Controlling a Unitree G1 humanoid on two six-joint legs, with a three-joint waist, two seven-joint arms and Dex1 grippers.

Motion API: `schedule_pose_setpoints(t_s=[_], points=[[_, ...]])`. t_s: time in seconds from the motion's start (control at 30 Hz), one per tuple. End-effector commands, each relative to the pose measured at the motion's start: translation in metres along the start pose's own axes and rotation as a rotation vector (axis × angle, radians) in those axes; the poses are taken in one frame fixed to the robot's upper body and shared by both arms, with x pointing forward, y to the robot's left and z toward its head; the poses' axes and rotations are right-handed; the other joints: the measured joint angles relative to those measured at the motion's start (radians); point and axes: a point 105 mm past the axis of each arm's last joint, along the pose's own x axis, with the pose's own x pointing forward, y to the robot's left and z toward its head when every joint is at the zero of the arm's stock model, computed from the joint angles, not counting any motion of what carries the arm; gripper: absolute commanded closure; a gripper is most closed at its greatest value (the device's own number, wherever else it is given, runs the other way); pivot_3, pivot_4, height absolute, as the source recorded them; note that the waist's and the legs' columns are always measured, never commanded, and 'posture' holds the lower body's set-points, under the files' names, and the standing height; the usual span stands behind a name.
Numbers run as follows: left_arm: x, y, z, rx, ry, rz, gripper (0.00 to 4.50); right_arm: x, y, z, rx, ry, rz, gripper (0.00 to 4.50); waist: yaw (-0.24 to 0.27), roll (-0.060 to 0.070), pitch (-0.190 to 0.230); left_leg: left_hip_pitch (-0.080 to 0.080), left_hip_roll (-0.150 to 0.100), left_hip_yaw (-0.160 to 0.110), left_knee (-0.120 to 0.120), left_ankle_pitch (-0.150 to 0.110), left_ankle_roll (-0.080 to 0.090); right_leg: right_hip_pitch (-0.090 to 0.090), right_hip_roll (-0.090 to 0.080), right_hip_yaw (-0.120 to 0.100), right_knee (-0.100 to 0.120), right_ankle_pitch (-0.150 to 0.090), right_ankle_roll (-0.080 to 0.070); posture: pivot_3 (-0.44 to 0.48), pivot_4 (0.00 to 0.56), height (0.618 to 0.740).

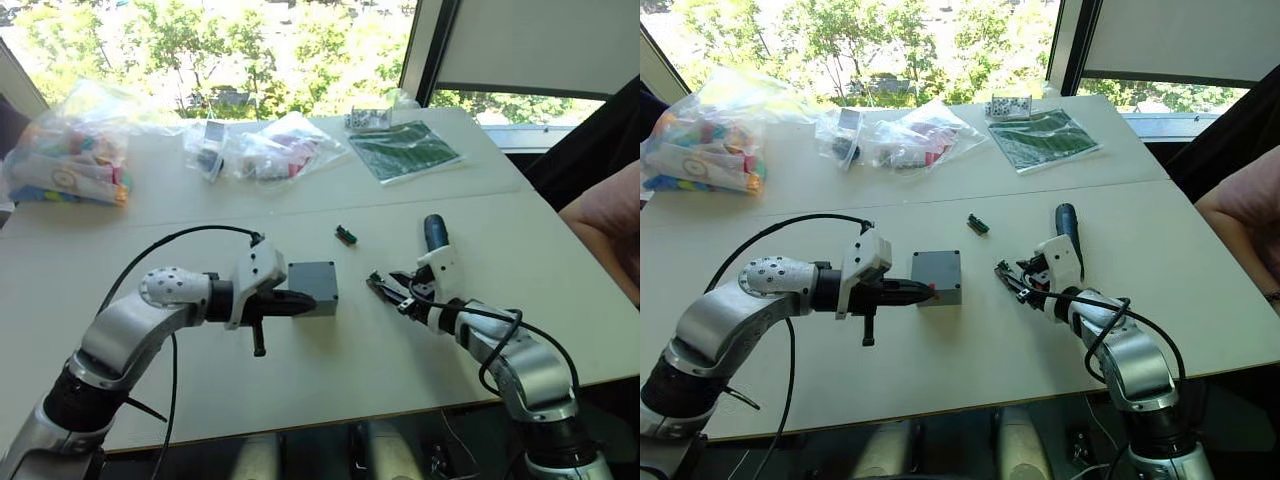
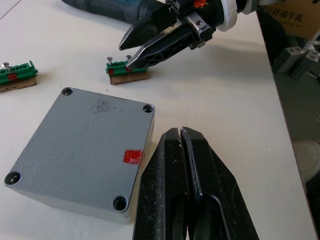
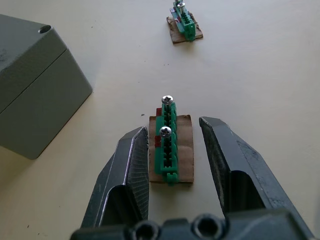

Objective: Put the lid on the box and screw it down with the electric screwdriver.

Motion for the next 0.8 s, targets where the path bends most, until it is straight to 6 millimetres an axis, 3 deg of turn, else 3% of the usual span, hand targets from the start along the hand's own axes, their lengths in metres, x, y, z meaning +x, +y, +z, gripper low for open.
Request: schedule_pose_setpoints(t_s=[0.03, 0.17, 0.2, 0.53, 0.8], points=[[-0.002, -0.001, 0.007, 0.040, -0.011, 0.009, 4.50, 0.001, 0.000, 0.012, -0.031, -0.046, 0.002, 2.73, 0.000, 0.000, 0.000, 0.000, 0.000, 0.000, 0.000, 0.000, 0.000, 0.000, 0.000, 0.000, 0.000, 0.000, 0.000, 0.000, 0.150, 0.740], [-0.002, 0.000, 0.006, 0.043, -0.009, 0.014, 4.50, 0.003, 0.000, 0.012, -0.034, -0.051, -0.003, 4.30, 0.000, 0.000, 0.000, 0.000, 0.000, 0.000, 0.000, 0.000, 0.000, 0.000, 0.000, 0.000, 0.000, 0.000, 0.000, 0.000, 0.150, 0.740], [-0.002, 0.000, 0.006, 0.044, -0.009, 0.015, 4.50, 0.003, 0.000, 0.012, -0.034, -0.052, -0.003, 4.47, -0.001, 0.000, 0.000, 0.000, 0.000, 0.000, 0.000, 0.000, 0.000, 0.000, 0.000, 0.000, 0.000, 0.000, 0.000, 0.000, 0.150, 0.740], [-0.006, 0.006, 0.002, 0.048, 0.009, 0.035, 4.50, -0.003, 0.001, 0.019, -0.016, -0.080, -0.007, 4.47, -0.001, 0.000, 0.000, 0.000, 0.000, 0.000, 0.000, 0.000, 0.000, 0.000, 0.000, 0.000, 0.000, 0.000, 0.000, 0.000, 0.150, 0.740], [-0.031, 0.028, 0.007, -0.010, -0.036, 0.152, 4.50, -0.025, 0.001, 0.041, -0.046, -0.136, 0.010, 4.47, 0.000, 0.001, 0.000, 0.000, 0.000, 0.000, 0.000, 0.000, 0.000, -0.001, 0.000, 0.000, 0.000, 0.000, 0.000, 0.000, 0.150, 0.740]])
